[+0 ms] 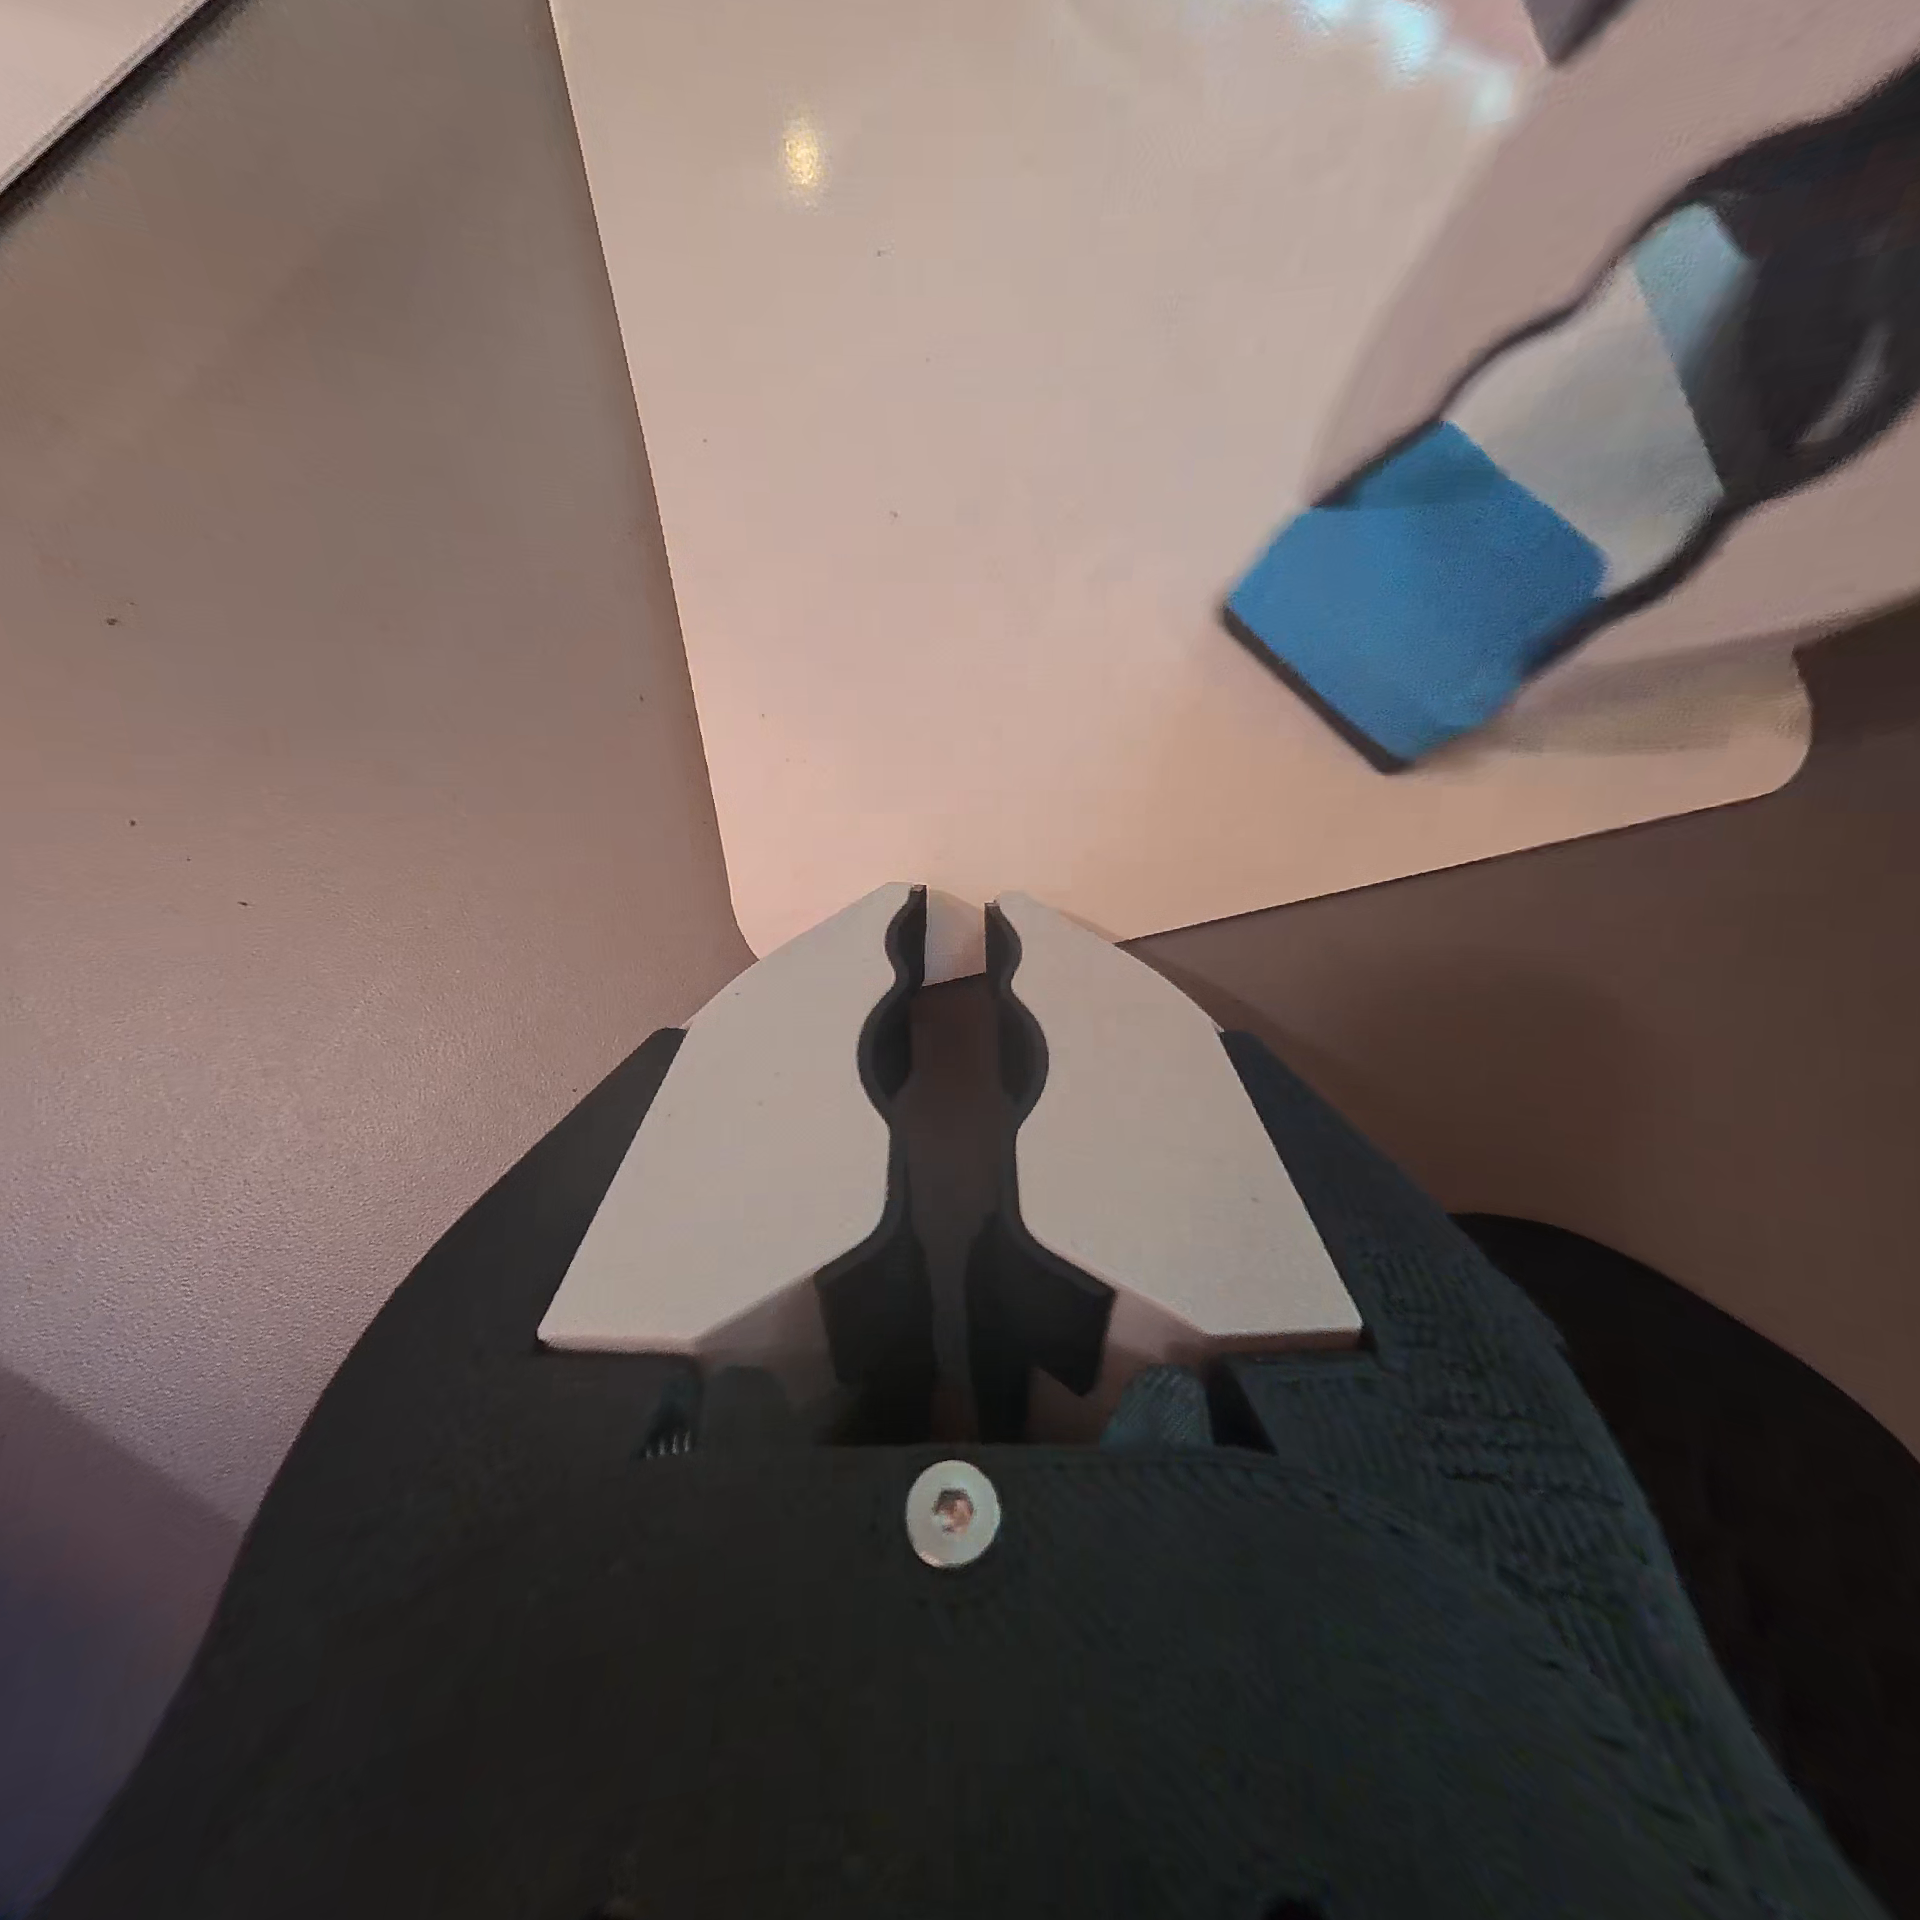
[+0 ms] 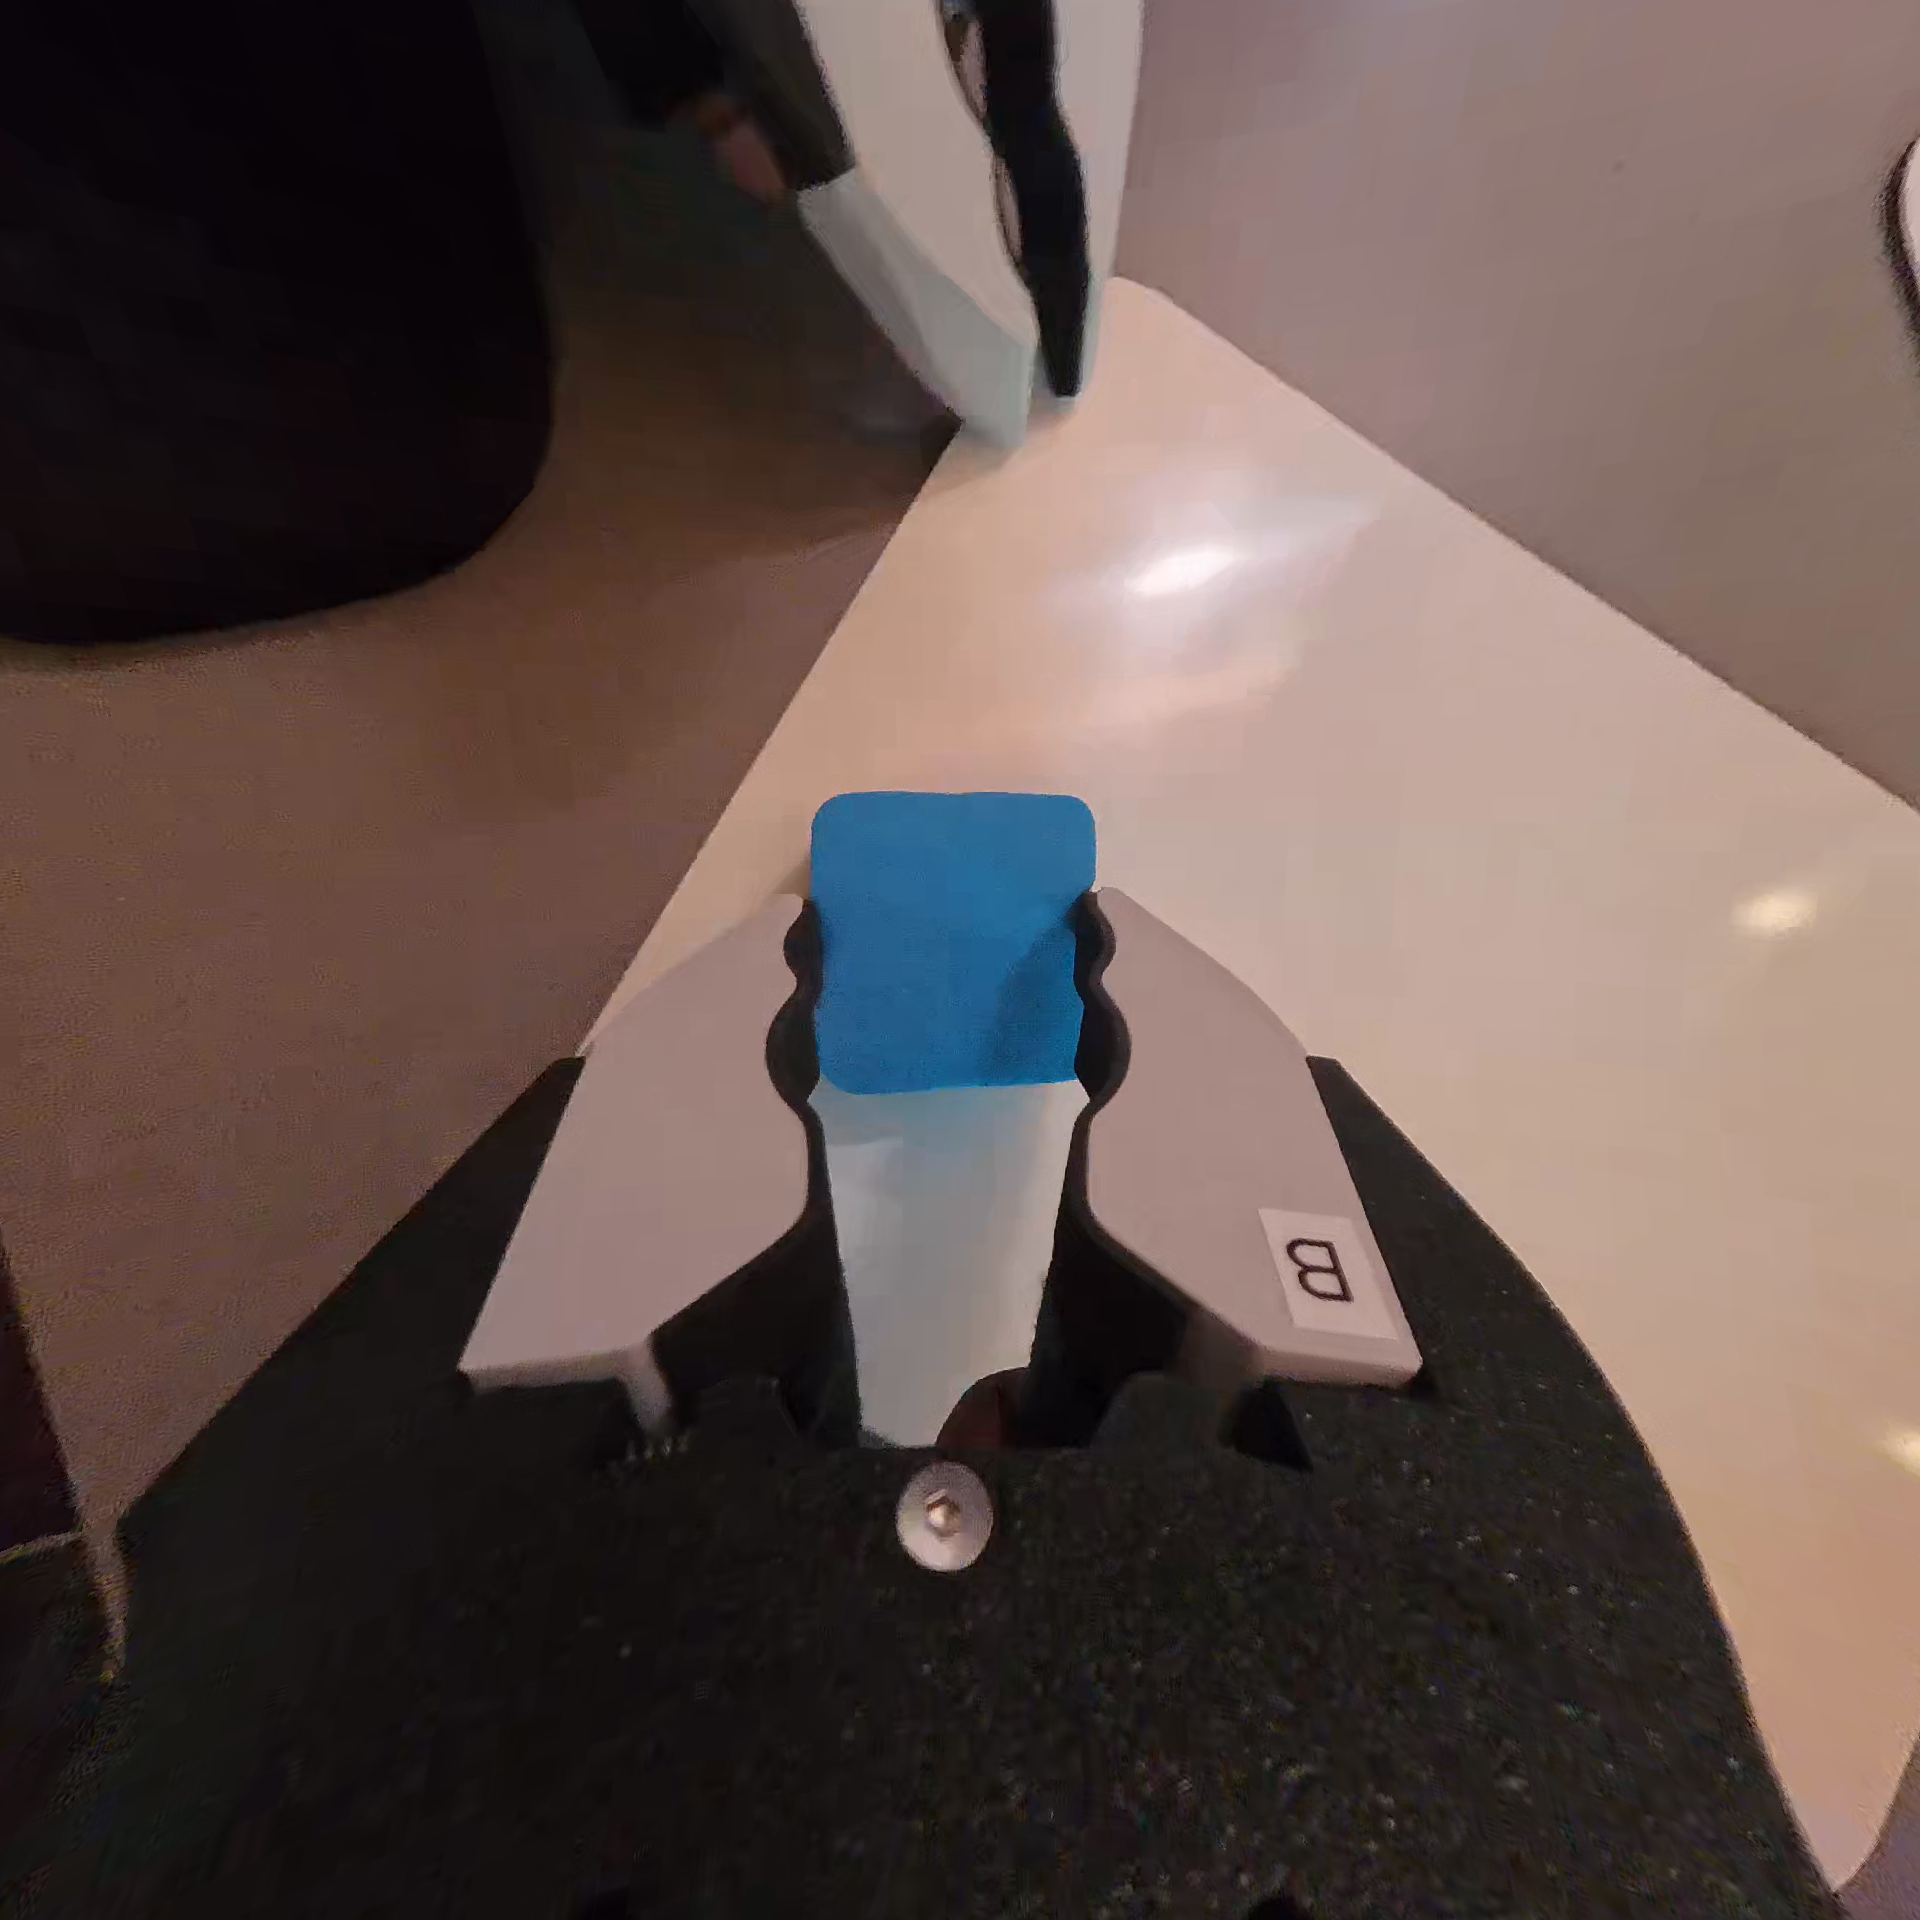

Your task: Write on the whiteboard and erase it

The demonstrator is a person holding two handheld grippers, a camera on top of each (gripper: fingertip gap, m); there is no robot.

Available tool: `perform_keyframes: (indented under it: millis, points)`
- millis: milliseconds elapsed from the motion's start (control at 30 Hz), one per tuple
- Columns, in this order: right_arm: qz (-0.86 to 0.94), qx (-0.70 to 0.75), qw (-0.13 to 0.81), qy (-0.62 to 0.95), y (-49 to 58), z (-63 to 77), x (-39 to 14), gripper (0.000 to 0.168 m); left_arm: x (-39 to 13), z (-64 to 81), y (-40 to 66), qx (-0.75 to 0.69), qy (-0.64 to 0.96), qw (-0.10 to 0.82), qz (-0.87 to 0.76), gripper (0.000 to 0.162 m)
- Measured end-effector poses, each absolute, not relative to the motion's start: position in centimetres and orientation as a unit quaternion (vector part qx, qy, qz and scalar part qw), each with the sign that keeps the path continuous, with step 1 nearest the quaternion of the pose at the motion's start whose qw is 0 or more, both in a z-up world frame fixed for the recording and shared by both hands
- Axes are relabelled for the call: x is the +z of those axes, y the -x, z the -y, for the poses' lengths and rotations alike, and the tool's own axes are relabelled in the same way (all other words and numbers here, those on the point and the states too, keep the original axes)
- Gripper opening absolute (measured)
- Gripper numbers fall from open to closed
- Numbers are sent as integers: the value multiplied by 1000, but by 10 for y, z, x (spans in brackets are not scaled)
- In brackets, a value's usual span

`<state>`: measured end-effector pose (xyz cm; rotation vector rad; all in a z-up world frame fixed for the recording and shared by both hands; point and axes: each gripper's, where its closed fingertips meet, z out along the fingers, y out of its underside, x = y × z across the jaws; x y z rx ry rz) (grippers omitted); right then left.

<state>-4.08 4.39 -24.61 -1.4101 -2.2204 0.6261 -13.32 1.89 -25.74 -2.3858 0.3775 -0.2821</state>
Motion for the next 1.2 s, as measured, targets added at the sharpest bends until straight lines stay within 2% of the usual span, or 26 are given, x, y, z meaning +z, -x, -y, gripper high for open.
perform_keyframes:
  millis: [67,167,267,367,600,633,700,733,867,967,1033,1100,1200]
  points:
    - [792,226,224,522,19,-44,-242,48,-257,-19,133,-108,920,347,-147,12]
    - [696,222,322,602,-10,-110,-204,47,-257,-19,134,-103,919,350,-149,13]
    - [556,119,396,721,-75,-225,-184,47,-257,-18,132,-95,921,346,-154,15]
    - [459,86,376,800,-124,-280,-203,47,-257,-17,131,-91,921,345,-156,16]
    - [433,84,304,845,-141,-285,-252,50,-257,-19,130,-92,921,343,-157,17]
    - [437,84,297,845,-140,-283,-252,56,-258,-19,128,-93,921,343,-160,19]
    - [439,101,290,844,-135,-279,-248,82,-257,-17,123,-88,922,331,-182,27]
    - [437,112,308,838,-131,-279,-240,87,-251,-14,115,-94,918,334,-194,30]
    - [418,219,394,789,-109,-268,-192,90,-159,0,85,-147,833,486,-219,48]
    - [400,283,430,758,-101,-259,-164,88,-83,33,130,-69,793,578,-181,51]
    - [396,307,448,740,-98,-255,-152,83,-53,61,189,12,790,600,-125,51]
    - [400,327,451,728,-96,-250,-146,81,-53,86,260,85,821,561,-62,51]
    - [398,344,453,719,-89,-247,-142,75,-108,107,347,92,905,416,13,51]
